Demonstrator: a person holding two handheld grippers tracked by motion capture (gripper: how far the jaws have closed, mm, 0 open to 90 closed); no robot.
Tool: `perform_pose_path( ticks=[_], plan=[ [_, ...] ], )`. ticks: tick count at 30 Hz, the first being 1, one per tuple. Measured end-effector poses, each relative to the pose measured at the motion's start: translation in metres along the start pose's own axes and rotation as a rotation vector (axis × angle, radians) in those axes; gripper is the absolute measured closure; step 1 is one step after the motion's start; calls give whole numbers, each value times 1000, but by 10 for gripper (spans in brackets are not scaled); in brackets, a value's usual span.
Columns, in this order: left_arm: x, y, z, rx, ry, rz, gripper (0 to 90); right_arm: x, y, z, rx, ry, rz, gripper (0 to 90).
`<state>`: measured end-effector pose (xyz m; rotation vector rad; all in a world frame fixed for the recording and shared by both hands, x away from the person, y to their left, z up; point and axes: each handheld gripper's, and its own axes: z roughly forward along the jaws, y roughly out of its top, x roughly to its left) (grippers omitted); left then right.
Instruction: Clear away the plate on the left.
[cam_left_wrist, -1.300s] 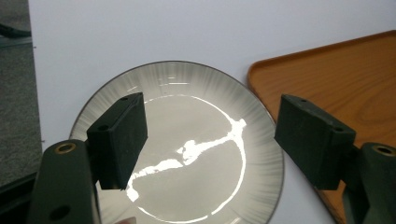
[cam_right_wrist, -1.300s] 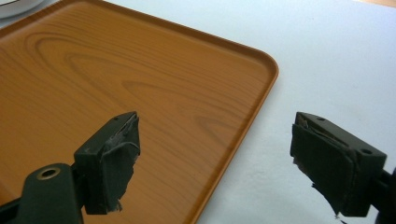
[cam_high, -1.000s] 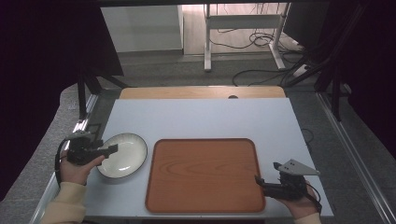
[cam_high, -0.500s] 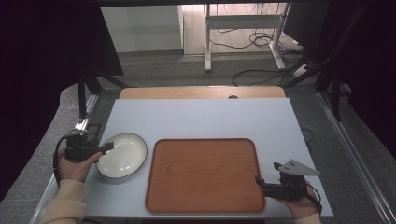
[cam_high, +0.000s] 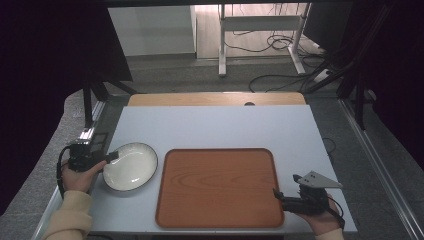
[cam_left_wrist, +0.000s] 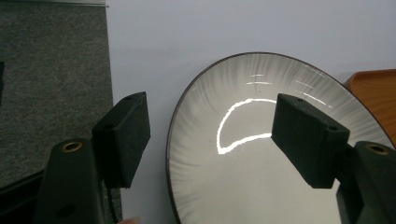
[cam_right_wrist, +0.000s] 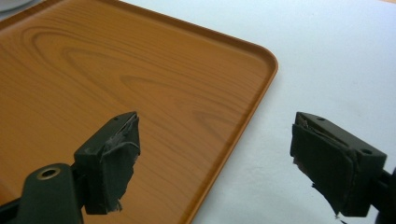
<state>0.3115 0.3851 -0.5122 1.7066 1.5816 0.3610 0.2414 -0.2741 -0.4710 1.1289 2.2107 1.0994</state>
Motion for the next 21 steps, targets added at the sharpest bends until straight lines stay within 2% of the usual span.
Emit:
perform_pose_path(
  ticks=[9, 21],
  plan=[
    [12, -7, 9, 32, -23, -13, 323, 0, 0, 1, 6, 3, -1, 162],
    [15, -12, 15, 42, -45, -21, 426, 0, -1, 2, 15, 4, -2, 162]
  ],
)
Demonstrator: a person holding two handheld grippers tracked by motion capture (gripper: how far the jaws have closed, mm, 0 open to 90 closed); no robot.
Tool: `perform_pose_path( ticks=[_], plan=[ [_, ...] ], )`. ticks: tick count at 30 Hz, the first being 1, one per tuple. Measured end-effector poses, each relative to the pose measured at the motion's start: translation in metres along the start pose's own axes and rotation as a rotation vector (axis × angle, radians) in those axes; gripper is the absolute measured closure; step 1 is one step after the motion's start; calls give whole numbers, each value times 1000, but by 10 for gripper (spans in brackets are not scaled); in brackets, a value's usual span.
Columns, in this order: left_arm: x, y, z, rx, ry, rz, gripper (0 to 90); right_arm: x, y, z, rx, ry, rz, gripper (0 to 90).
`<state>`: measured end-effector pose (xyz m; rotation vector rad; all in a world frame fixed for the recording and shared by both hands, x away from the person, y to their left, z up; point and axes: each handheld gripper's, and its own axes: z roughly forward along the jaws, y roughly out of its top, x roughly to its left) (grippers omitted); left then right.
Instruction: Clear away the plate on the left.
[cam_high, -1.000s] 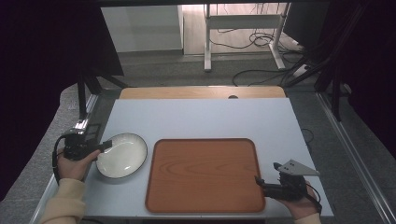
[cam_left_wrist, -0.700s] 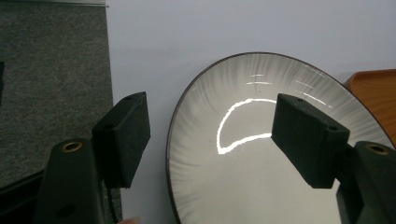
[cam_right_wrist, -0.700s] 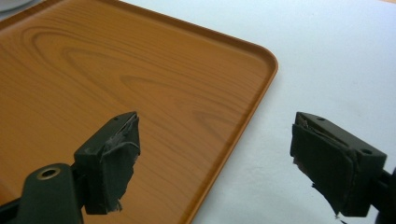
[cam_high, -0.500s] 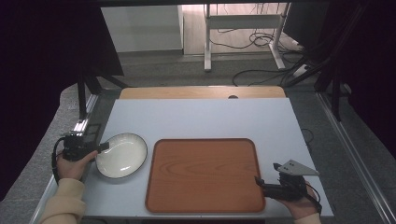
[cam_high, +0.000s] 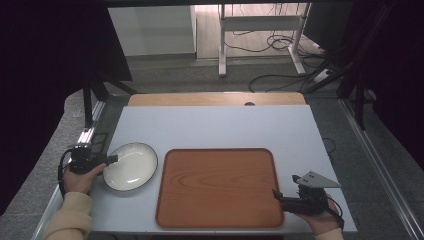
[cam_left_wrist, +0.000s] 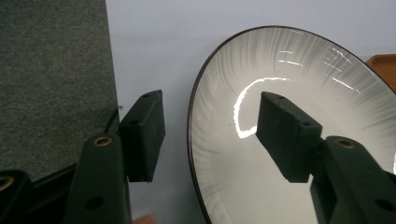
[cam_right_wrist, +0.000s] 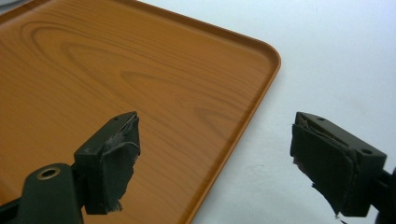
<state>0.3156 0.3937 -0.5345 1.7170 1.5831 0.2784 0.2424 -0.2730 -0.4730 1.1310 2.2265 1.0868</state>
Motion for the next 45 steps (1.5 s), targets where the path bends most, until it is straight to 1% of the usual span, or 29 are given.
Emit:
perform_pose_path(
  ticks=[7, 15, 20, 22, 28, 30, 32, 34, 36, 37, 38, 39, 40, 42, 45],
  plan=[
    [2, -2, 1, -2, -12, -12, 458, 0, 0, 0, 2, 2, -2, 162],
    [3, -3, 2, -9, -23, -17, 502, 0, 0, 0, 4, 0, -6, 162],
    [1, -3, 5, 1, -41, -5, 527, 1, 0, 0, 4, 0, -8, 162],
    [0, -3, 7, 8, -42, 2, 534, 1, 0, 0, 4, -1, -8, 162],
    [-1, -3, 10, 22, -29, -1, 556, 1, 0, 0, 4, -1, -8, 162],
    [-1, -3, 11, 33, -22, -4, 578, 1, 0, 0, 4, -1, -9, 162],
    [-1, -4, 14, 53, -6, -3, 610, 1, 0, 0, 6, 0, -9, 162],
    [1, -4, 15, 52, -18, -26, 630, 1, 0, 0, 5, 0, -10, 163],
    [3, -4, 13, 50, -28, -43, 669, 1, 0, 0, 4, -2, -9, 163],
    [4, -4, 13, 45, -33, -55, 685, 1, 0, 0, 4, -2, -9, 162],
    [6, -4, 13, 44, -39, -71, 721, 0, 0, 0, 5, -4, -8, 163],
    [6, -4, 12, 43, -42, -80, 721, 0, 0, 0, 5, -4, -8, 163],
    [7, -5, 11, 43, -49, -87, 744, 0, 0, 0, 5, -4, -8, 163],
    [8, -5, 8, 36, -61, -96, 753, 0, 0, 0, 5, -5, -8, 163],
    [6, -4, 3, 30, -63, -91, 784, 1, 0, 0, 3, -5, -9, 164]
  ],
)
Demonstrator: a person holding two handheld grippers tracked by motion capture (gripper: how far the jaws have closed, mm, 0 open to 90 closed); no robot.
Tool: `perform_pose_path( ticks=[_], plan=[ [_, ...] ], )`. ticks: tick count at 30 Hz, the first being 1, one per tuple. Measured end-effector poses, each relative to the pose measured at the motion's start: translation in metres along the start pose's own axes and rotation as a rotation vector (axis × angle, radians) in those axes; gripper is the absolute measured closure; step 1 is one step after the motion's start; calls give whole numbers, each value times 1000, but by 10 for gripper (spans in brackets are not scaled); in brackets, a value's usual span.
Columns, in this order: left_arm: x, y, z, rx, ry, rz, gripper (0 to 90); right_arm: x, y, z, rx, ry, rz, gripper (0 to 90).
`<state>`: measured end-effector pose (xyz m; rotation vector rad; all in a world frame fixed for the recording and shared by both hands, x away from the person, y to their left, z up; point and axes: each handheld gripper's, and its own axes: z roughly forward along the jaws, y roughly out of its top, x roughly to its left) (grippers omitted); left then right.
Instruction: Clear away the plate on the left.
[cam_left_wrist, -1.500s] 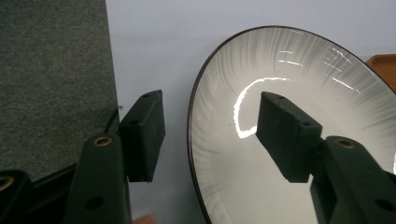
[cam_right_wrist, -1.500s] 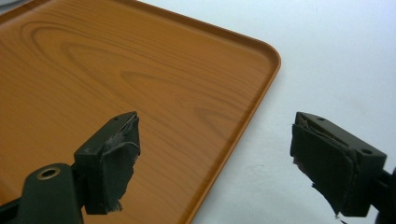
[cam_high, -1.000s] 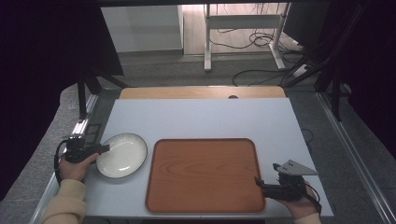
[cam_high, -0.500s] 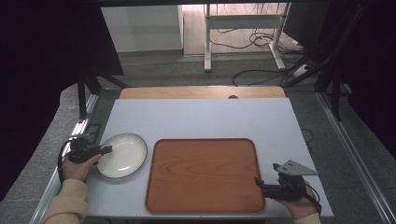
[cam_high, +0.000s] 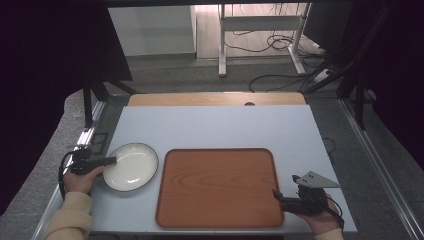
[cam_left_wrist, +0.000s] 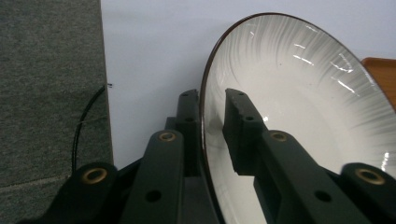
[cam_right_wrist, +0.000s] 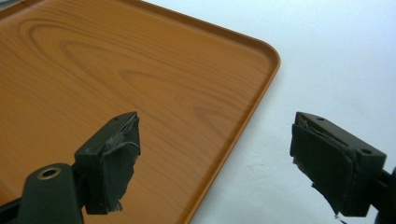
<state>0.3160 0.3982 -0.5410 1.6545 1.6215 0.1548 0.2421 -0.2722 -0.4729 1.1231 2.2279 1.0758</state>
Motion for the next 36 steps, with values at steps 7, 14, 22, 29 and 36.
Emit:
perform_pose_path(
  ticks=[7, 14, 22, 29, 36],
  plan=[
    [-4, 3, -10, -47, -33, -22, 839, 0, 0, 0, -3, -2, 0, 164],
    [-10, 5, -14, -70, -25, -27, 845, -1, 0, -1, -8, -6, -2, 165],
    [-15, 6, -17, -95, -30, -28, 843, -1, 0, -2, -11, -6, 3, 166],
    [-20, 8, -21, -117, -41, -25, 836, -1, 0, -2, -13, -6, 1, 166],
    [-21, 9, -27, -143, -27, -18, 832, -1, 1, -1, -12, -7, 3, 166]
  ],
)
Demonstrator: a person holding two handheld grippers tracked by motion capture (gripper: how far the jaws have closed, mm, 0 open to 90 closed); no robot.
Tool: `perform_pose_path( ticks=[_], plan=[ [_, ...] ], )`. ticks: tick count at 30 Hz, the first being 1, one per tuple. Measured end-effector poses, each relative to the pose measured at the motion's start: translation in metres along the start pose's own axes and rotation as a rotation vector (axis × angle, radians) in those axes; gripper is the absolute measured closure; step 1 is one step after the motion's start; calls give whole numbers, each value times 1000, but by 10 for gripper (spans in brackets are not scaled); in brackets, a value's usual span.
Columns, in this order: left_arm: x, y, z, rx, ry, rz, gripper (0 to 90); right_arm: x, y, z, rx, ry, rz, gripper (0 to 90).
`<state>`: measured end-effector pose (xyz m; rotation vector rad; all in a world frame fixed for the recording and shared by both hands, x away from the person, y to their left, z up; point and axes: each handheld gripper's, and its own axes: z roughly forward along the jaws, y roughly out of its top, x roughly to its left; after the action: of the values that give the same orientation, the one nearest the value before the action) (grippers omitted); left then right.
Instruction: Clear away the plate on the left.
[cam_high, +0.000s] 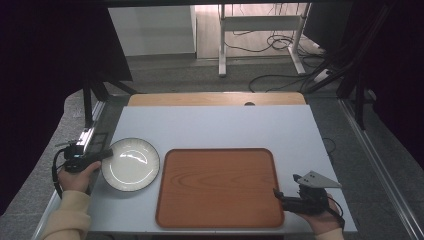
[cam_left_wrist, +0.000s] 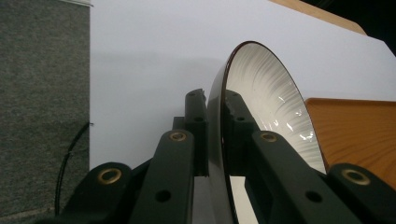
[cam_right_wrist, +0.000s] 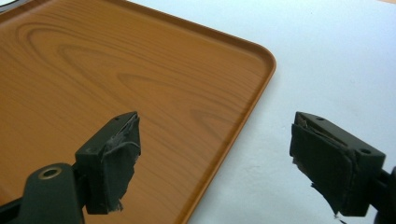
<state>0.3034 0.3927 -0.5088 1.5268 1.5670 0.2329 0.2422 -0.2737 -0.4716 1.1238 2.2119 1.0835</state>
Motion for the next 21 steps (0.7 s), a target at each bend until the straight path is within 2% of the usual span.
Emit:
perform_pose_path(
  ticks=[6, 16, 21],
  plan=[
    [2, 0, -6, -30, -8, -9, 831, 0, 0, -1, -2, -1, -2, 167],
    [-2, 3, -20, -90, -75, -29, 830, 0, 0, -1, -3, -3, -1, 167],
    [-6, 3, -24, -98, -83, -22, 830, 0, 0, -1, -3, -4, -1, 167]
  ],
)
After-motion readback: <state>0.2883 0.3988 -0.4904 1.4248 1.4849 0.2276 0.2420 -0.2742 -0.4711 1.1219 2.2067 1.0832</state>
